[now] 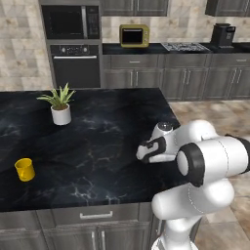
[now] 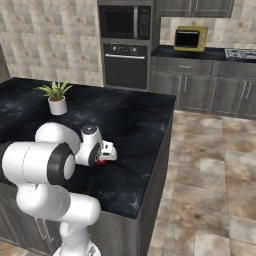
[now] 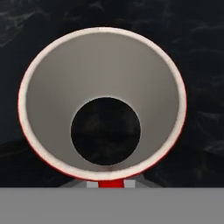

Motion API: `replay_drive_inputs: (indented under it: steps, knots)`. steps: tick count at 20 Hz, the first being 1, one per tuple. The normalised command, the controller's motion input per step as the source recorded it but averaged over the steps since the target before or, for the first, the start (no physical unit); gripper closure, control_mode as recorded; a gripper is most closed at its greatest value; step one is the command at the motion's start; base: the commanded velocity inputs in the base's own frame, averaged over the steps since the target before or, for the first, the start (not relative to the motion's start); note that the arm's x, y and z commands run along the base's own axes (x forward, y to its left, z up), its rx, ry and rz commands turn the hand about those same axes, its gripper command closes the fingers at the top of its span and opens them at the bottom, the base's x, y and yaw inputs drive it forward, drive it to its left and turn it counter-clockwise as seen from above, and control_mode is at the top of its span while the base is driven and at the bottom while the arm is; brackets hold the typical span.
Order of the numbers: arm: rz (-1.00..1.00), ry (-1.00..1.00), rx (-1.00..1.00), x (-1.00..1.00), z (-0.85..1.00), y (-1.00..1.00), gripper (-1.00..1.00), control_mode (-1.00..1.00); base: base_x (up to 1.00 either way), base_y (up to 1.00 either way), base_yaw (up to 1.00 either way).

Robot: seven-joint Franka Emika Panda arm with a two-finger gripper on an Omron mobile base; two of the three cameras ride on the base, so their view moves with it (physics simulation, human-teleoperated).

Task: Clear the mugs and bowl far away from the sink.

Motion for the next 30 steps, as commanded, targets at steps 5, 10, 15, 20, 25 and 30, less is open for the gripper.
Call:
replay_drive_inputs:
  steps: [5, 10, 15, 20, 25, 30]
  knots:
    - [0.00, 0.00, 0.01, 0.21, -0.10, 0.00, -1.00, -1.00, 0.00, 0.00, 0.00]
    - [0.00, 0.00, 0.00, 0.00, 0.00, 0.00, -1.00, -1.00, 0.00, 0.00, 0.00]
    - [-0.01, 0.03, 0.00, 0.00, 0.34, 0.00, -1.00, -1.00, 0.00, 0.00, 0.00]
    - [-0.05, 0.02, 0.00, -0.10, 0.85, 0.00, -1.00, -1.00, 0.00, 0.00, 0.00]
    - [-0.02, 0.01, 0.01, -0.42, 0.84, 0.00, -1.00, -1.00, 0.00, 0.00, 0.00]
    - [0.00, -0.02, 0.07, -0.83, 0.53, 0.00, -1.00, -1.00, 0.00, 0.00, 0.00]
